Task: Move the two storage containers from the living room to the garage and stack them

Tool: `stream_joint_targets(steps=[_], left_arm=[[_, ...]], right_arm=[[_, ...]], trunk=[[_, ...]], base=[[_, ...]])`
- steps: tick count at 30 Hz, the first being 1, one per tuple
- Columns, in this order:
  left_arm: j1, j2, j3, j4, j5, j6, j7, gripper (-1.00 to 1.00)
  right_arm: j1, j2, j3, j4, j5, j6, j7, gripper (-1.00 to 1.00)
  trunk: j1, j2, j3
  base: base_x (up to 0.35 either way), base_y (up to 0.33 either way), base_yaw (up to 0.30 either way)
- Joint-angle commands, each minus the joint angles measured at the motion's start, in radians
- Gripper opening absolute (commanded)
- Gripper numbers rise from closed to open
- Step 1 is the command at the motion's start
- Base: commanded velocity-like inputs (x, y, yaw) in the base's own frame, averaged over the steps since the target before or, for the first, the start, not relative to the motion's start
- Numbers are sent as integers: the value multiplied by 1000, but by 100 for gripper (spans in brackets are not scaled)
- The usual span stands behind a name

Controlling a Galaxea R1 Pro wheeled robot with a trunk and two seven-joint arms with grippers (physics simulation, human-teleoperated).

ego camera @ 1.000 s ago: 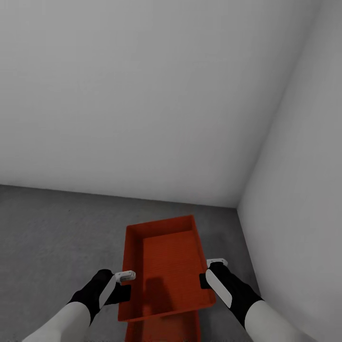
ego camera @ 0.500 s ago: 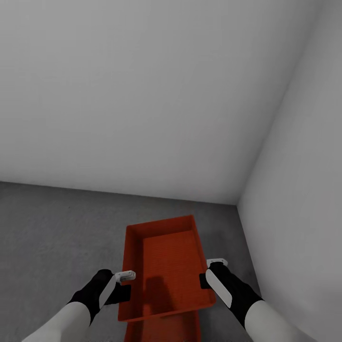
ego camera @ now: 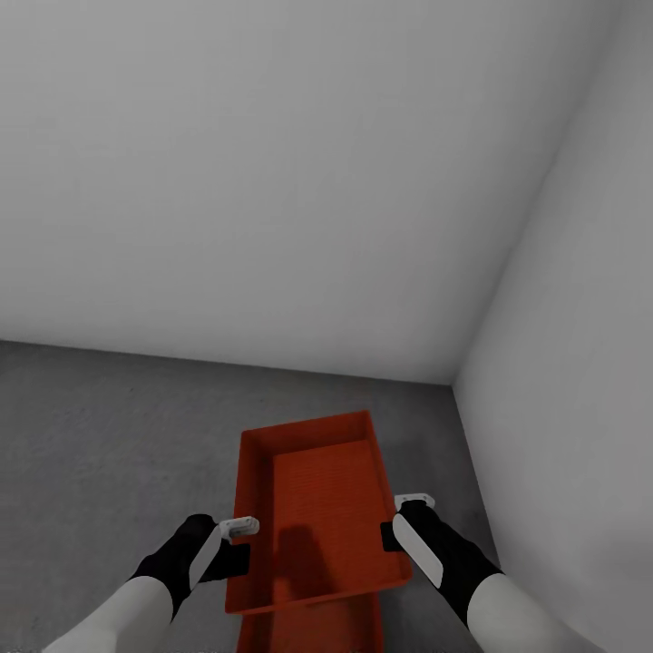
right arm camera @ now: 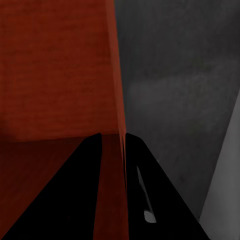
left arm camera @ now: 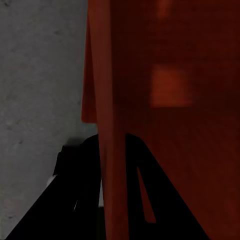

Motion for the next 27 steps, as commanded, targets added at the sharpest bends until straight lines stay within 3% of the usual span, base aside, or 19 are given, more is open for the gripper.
stream_joint_targets(steps=[1,27], left_arm=[[-1,-5,10,-2,8,5,3,-100],[-1,-5,10,-2,8,5,3,-100]], right_arm=[[0,0,15,0,-21,2,-8,-100],[0,0,15,0,-21,1,-8,-100]], trunk=[[0,-1,-2],[0,-1,-44]], base=[[0,0,0],[0,0,0]])
